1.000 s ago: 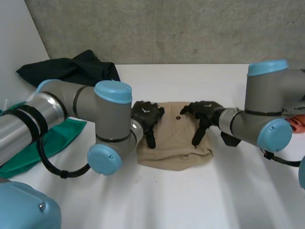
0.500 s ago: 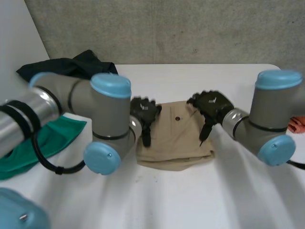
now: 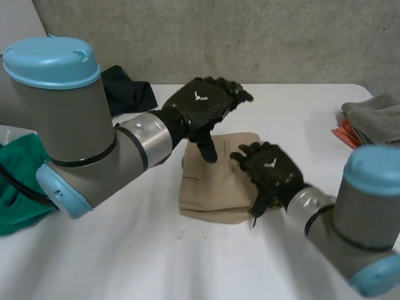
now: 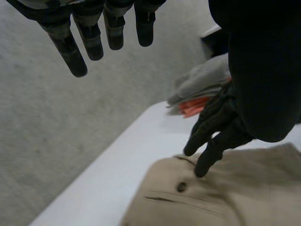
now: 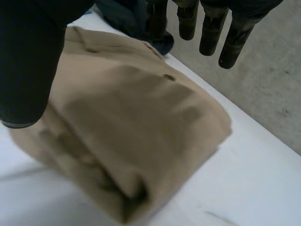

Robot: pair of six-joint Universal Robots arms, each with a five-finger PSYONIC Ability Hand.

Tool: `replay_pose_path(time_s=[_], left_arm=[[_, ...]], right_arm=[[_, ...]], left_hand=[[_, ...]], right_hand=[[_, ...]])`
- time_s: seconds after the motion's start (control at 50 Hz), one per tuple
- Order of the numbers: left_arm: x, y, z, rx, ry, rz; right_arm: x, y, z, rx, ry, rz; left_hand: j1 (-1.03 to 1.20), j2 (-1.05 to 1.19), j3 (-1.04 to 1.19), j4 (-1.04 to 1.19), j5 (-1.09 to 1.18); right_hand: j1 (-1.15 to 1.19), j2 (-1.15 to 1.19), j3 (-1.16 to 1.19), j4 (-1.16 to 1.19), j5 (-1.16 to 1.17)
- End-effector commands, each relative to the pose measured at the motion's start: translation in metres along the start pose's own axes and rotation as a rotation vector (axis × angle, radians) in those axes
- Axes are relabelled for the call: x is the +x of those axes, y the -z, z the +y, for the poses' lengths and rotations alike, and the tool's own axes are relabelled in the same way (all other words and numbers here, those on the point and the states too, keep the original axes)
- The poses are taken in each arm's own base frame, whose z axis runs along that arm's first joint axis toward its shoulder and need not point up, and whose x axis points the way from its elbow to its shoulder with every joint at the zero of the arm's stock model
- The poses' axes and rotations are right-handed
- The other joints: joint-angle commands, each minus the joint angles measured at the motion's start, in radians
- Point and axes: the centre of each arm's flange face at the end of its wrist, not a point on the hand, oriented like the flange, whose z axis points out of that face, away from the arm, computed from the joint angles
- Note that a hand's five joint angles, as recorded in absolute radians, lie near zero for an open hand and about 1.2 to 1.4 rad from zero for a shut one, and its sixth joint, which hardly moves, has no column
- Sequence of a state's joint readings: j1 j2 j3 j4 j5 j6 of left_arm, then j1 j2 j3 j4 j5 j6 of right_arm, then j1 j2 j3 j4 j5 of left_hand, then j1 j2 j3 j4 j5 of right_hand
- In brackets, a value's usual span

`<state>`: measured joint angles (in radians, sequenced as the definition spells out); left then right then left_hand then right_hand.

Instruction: Fold the laundry.

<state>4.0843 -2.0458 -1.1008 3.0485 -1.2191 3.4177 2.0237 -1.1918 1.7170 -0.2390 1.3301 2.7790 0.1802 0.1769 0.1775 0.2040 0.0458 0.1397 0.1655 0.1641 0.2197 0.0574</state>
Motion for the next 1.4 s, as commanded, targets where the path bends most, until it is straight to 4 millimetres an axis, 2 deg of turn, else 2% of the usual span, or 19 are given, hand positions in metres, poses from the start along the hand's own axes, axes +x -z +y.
replay_pose_path(time_s=[0.02, 0.18, 0.5, 0.64, 0.7, 0.74, 0.86, 0.94, 0.96, 1.02, 1.04, 1.1, 1.16, 1.22, 1.26, 1.28, 1.32, 1.36, 1.4], left_arm=[[0.0, 0.003, 0.01, -0.042, 0.027, 0.056], [0.002, 0.003, 0.009, -0.041, 0.027, 0.06], [0.001, 0.003, 0.009, -0.04, 0.025, 0.058], [0.0, 0.003, 0.01, -0.041, 0.025, 0.055], [-0.002, 0.004, 0.009, -0.04, 0.025, 0.052], [-0.006, 0.004, 0.009, -0.04, 0.025, 0.041], [-0.014, 0.005, 0.008, -0.037, 0.025, 0.019], [-0.021, 0.009, 0.002, -0.025, 0.019, -0.003], [-0.023, 0.01, 0.0, -0.023, 0.017, -0.016], [-0.03, 0.011, -0.002, -0.022, 0.016, -0.047], [-0.035, 0.013, -0.004, -0.019, 0.014, -0.07], [-0.043, 0.016, -0.008, -0.013, 0.016, -0.102], [-0.047, 0.017, -0.011, -0.006, 0.026, -0.117], [-0.048, 0.018, -0.011, -0.006, 0.04, -0.12], [-0.048, 0.017, -0.011, -0.005, 0.04, -0.118], [-0.048, 0.017, -0.011, -0.005, 0.04, -0.118], [-0.046, 0.017, -0.011, -0.005, 0.041, -0.115], [-0.044, 0.018, -0.012, -0.004, 0.041, -0.112], [-0.044, 0.017, -0.011, -0.005, 0.041, -0.11]], right_arm=[[-0.028, -0.014, 0.038, 0.084, 0.062, -0.003], [-0.026, -0.037, 0.039, 0.119, 0.144, 0.044], [-0.017, -0.07, 0.034, 0.155, 0.154, 0.061], [-0.016, -0.075, 0.031, 0.131, 0.145, 0.044], [-0.014, -0.08, 0.032, 0.127, 0.144, 0.044], [-0.012, -0.086, 0.031, 0.135, 0.144, 0.052], [0.003, -0.1, 0.02, 0.176, 0.153, 0.093], [0.044, -0.109, 0.005, 0.217, 0.156, 0.185], [0.062, -0.112, -0.002, 0.237, 0.161, 0.219], [0.086, -0.116, -0.013, 0.27, 0.168, 0.264], [0.1, -0.119, -0.021, 0.292, 0.174, 0.284], [0.12, -0.122, -0.033, 0.34, 0.186, 0.297], [0.153, -0.122, -0.053, 0.426, 0.185, 0.315], [0.212, -0.119, -0.067, 0.511, 0.148, 0.385], [0.234, -0.116, -0.07, 0.536, 0.132, 0.411], [0.253, -0.113, -0.07, 0.556, 0.124, 0.43], [0.27, -0.11, -0.067, 0.568, 0.12, 0.442], [0.299, -0.102, -0.058, 0.57, 0.125, 0.458], [0.316, -0.096, -0.048, 0.56, 0.124, 0.462]], left_hand=[[0.027, 0.031, 0.03, 0.004, -0.013], [0.022, 0.025, 0.024, -0.002, -0.019], [0.022, 0.025, 0.024, -0.002, -0.019], [0.022, 0.025, 0.024, -0.002, -0.019], [0.022, 0.025, 0.024, -0.002, -0.019], [0.022, 0.025, 0.024, -0.002, -0.019], [0.022, 0.025, 0.024, -0.002, -0.019], [0.022, 0.025, 0.024, -0.002, -0.019], [0.022, 0.025, 0.024, -0.002, -0.019], [0.022, 0.025, 0.024, -0.002, -0.019], [0.025, 0.028, 0.027, 0.001, -0.016], [0.022, 0.025, 0.024, -0.002, -0.019], [0.025, 0.028, 0.027, 0.001, -0.016], [0.025, 0.028, 0.027, 0.001, -0.016], [0.025, 0.028, 0.027, 0.001, -0.016], [0.025, 0.028, 0.027, 0.001, -0.016], [0.025, 0.028, 0.027, 0.001, -0.016], [0.025, 0.028, 0.027, 0.001, -0.016], [0.025, 0.028, 0.027, 0.001, -0.016]], right_hand=[[0.036, 0.01, 0.012, -0.044, -0.056], [0.192, 0.166, 0.167, 0.112, 0.1], [0.802, 0.776, 0.778, 0.722, 0.71], [0.617, 0.592, 0.593, 0.537, 0.525], [1.068, 1.043, 1.044, 0.988, 0.976], [1.256, 1.23, 1.231, 1.176, 1.163], [1.257, 1.231, 1.232, 1.177, 1.164], [1.257, 1.231, 1.232, 1.177, 1.164], [1.257, 1.231, 1.232, 1.177, 1.164], [1.257, 1.231, 1.232, 1.177, 1.164], [1.257, 1.231, 1.232, 1.177, 1.164], [1.257, 1.231, 1.232, 1.177, 1.164], [1.257, 1.231, 1.232, 1.177, 1.164], [1.257, 1.231, 1.232, 1.177, 1.164], [1.257, 1.231, 1.232, 1.177, 1.164], [1.257, 1.231, 1.232, 1.177, 1.164], [1.257, 1.231, 1.232, 1.177, 1.164], [1.257, 1.231, 1.232, 1.177, 1.164], [1.257, 1.231, 1.232, 1.177, 1.164]])
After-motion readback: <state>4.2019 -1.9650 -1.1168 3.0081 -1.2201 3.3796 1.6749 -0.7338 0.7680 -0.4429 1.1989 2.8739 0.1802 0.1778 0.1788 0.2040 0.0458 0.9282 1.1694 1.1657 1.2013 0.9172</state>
